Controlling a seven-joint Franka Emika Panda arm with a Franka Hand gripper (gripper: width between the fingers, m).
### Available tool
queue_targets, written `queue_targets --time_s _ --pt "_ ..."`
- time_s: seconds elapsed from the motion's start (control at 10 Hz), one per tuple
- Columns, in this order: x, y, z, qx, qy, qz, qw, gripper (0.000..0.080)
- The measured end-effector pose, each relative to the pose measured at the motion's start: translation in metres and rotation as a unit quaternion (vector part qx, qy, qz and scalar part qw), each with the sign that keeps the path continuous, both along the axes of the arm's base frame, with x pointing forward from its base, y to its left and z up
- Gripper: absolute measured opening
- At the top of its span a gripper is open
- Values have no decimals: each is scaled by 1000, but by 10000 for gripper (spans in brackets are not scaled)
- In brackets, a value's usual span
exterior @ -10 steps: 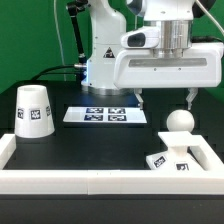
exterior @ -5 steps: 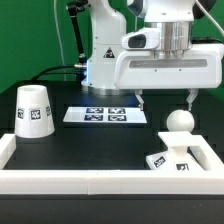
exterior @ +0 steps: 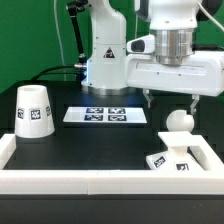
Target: Assemble lamp
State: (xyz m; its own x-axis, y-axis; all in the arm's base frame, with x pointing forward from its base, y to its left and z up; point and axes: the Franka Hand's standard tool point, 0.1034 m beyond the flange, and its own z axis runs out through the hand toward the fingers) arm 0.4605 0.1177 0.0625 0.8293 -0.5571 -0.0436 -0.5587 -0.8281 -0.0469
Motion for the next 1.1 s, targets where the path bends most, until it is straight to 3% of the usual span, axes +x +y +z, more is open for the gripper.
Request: queue_targets --time_s 0.3,0.6,1.1 --pt "0 2 1 0 -3 14 1000 699" --pt "-5 24 3 4 -57 64 996 699" --pt "-7 21 -4 2 -65 84 994 699"
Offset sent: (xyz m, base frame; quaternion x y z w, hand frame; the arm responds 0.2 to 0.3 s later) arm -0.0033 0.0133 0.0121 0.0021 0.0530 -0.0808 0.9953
